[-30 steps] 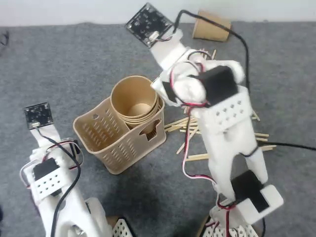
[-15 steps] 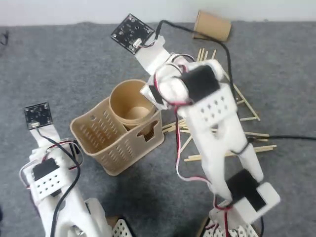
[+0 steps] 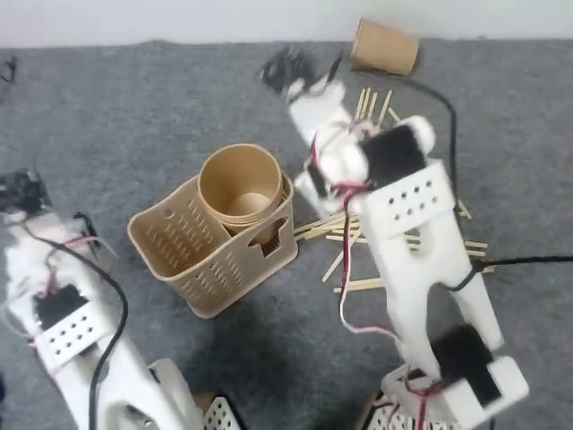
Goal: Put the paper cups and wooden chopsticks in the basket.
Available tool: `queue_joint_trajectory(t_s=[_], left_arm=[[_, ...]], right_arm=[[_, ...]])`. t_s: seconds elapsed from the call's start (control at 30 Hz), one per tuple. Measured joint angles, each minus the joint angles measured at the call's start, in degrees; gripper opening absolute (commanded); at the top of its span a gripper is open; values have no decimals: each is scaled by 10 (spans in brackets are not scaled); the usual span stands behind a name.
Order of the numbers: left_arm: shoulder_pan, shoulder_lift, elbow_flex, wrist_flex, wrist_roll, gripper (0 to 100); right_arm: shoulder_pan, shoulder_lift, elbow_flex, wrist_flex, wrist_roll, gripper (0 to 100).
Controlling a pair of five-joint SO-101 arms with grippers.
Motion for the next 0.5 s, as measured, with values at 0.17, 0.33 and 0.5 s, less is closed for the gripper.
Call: queue_joint_trajectory(t_s=[0.17, 0.33, 0.5], left_arm=[[50, 0, -34, -18, -52, 188], [133, 0, -35, -18, -77, 188], [205, 0, -34, -18, -88, 188]], right_arm=[[-27, -116, 142, 0, 9, 7], [-41, -219, 255, -34, 12, 7], [-42, -235, 384, -142, 13, 7]])
